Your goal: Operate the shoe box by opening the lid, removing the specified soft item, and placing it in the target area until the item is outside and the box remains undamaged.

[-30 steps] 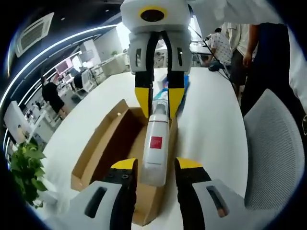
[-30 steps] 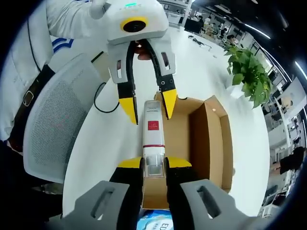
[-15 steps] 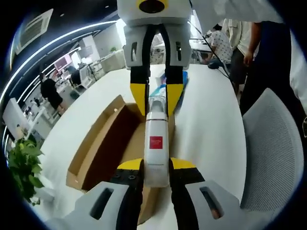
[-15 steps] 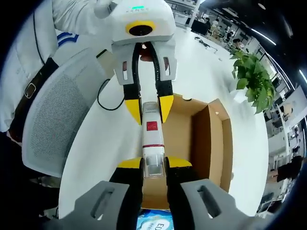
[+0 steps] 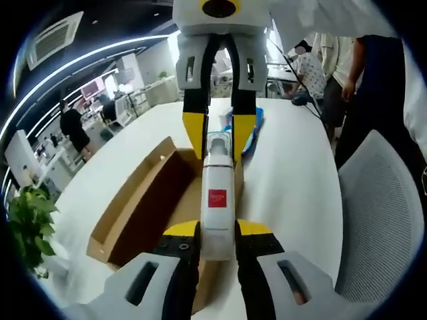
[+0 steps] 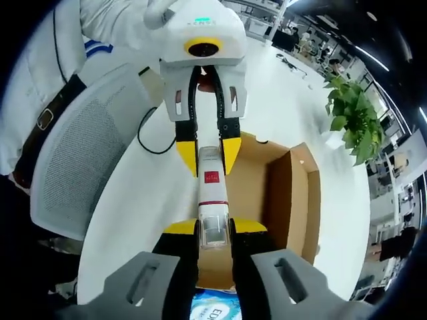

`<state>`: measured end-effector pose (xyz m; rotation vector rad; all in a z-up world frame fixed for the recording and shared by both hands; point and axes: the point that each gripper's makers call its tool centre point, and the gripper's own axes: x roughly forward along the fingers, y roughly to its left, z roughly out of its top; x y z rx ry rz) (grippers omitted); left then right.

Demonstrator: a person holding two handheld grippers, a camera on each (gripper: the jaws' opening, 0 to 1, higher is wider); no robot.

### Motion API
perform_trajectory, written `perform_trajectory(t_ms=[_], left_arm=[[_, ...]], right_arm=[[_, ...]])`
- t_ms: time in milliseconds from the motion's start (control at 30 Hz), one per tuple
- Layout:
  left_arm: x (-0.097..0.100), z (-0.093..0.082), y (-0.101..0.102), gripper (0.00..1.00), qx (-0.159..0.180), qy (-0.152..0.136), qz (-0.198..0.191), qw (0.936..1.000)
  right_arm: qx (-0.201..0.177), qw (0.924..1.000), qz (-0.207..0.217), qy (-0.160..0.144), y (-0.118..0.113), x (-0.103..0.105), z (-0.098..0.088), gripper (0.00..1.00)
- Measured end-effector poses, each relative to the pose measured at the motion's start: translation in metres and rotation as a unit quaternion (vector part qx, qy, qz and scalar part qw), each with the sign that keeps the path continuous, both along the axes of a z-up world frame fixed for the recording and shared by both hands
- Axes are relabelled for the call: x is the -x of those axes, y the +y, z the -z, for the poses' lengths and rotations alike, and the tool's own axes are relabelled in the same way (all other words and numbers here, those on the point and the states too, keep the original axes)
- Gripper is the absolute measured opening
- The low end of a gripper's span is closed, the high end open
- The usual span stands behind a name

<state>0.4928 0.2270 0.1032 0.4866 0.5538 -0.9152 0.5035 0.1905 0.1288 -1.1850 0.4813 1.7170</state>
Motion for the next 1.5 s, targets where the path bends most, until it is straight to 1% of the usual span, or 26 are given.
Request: perform_trajectory(t_ms=[100, 200, 300, 367, 467, 600, 667, 767, 867, 967, 1000, 1033, 1067, 1100, 1133, 1167, 1200, 1233, 1267, 1300, 1333, 1367, 1400, 1433, 1500], left_arm=[[0.001, 0.004, -0.001, 0.19, -0.004, 0.014, -0.007, 0.9999], [0.001, 0.006, -0.002, 0.19, -0.009, 0.01, -0.002, 0.9999], [-0.001, 0.006, -0.002, 0.19, -0.001, 0.01, -0.008, 0.9999], [-0.001, 0.007, -0.004, 0.19, -0.006, 0.006, -0.008, 0.9999], [-0.001, 0.009, -0.005, 0.19, -0.005, 0.007, -0.008, 0.9999], [-0.002, 0.009, -0.005, 0.19, 0.007, -0.004, -0.015, 0.9999], [-0.001, 0.009, -0.005, 0.19, 0.011, -0.003, -0.017, 0.9998], [-0.002, 0.011, -0.007, 0.19, 0.016, -0.005, -0.017, 0.9997], [-0.002, 0.013, -0.008, 0.19, 0.022, -0.006, -0.019, 0.9996], [0.0, 0.013, -0.01, 0.18, 0.022, -0.016, -0.02, 0.9994], [0.0, 0.013, -0.01, 0.18, 0.026, -0.014, -0.022, 0.9993], [0.001, 0.014, -0.01, 0.18, 0.028, -0.014, -0.024, 0.9992], [0.004, 0.015, -0.013, 0.18, 0.036, -0.004, -0.024, 0.9991], [0.004, 0.012, -0.015, 0.18, 0.034, -0.022, -0.019, 0.999], [-0.002, 0.006, -0.016, 0.18, 0.041, -0.046, -0.025, 0.9978], [-0.004, 0.003, -0.017, 0.18, 0.057, -0.047, -0.031, 0.9968], [-0.005, 0.003, -0.012, 0.18, 0.068, -0.036, -0.046, 0.996], [-0.004, 0.004, -0.009, 0.18, 0.062, -0.037, -0.045, 0.9964], [-0.003, 0.005, -0.007, 0.18, 0.065, -0.031, -0.048, 0.9963], [-0.002, 0.006, -0.005, 0.18, 0.068, -0.026, -0.048, 0.9962], [-0.002, 0.006, -0.001, 0.18, 0.062, -0.032, -0.05, 0.9963], [-0.004, 0.007, 0.003, 0.18, 0.06, -0.034, -0.05, 0.9963], [-0.003, 0.007, 0.006, 0.18, 0.062, -0.031, -0.053, 0.9962], [-0.003, 0.008, 0.007, 0.18, 0.06, -0.032, -0.054, 0.9962], [-0.002, 0.008, 0.008, 0.18, 0.06, -0.03, -0.054, 0.9963]], right_arm=[[-0.001, 1.0, -0.004, 0.0, 0.002, 0.004, -0.002, 0.14], [0.006, 0.9999, -0.009, -0.006, 0.001, 0.005, 0.0, 0.14], [0.005, 0.9999, -0.009, -0.007, 0.001, 0.004, -0.002, 0.14], [0.007, 0.9998, -0.014, -0.012, 0.001, 0.006, -0.004, 0.14], [0.011, 0.9995, -0.021, -0.018, 0.002, 0.008, -0.005, 0.14], [0.009, 0.9995, -0.024, -0.021, 0.002, 0.008, -0.008, 0.14], [0.01, 0.9994, -0.026, -0.021, 0.003, 0.009, -0.01, 0.14], [0.018, 0.9991, -0.03, -0.024, 0.003, 0.01, -0.011, 0.14], [0.02, 0.9992, -0.03, -0.019, 0.007, 0.015, -0.016, 0.14], [0.028, 0.9986, -0.038, -0.024, 0.01, 0.013, -0.018, 0.13], [0.027, 0.9987, -0.037, -0.021, 0.012, 0.016, -0.02, 0.13], [0.021, 0.9988, -0.041, -0.016, 0.015, 0.019, -0.024, 0.01], [-0.034, 0.9961, -0.058, -0.057, 0.036, 0.018, -0.037, 0.0], [-0.001, 0.9991, -0.031, -0.027, 0.022, 0.03, -0.034, 0.0], [0.003, 0.9972, -0.062, -0.042, 0.02, 0.03, -0.031, 0.0], [0.009, 0.9949, -0.084, -0.055, 0.016, 0.034, -0.029, 0.0], [0.015, 0.9971, -0.059, -0.046, 0.012, 0.029, -0.028, 0.0], [0.021, 0.9975, -0.051, -0.044, 0.008, 0.027, -0.026, 0.0], [0.023, 0.9969, -0.052, -0.055, 0.002, 0.022, -0.023, 0.0], [0.014, 0.9964, -0.059, -0.06, 0.002, 0.016, -0.023, 0.0], [0.002, 0.9984, -0.031, -0.048, 0.0, 0.012, -0.025, 0.0], [0.004, 0.9993, -0.013, -0.035, -0.003, 0.008, -0.026, 0.0], [-0.008, 0.9992, -0.013, -0.038, -0.003, 0.004, -0.029, 0.0], [-0.009, 0.9993, -0.011, -0.035, -0.002, 0.001, -0.032, 0.0], [-0.018, 0.9994, 0.002, -0.031, -0.004, 0.002, -0.035, 0.0]])
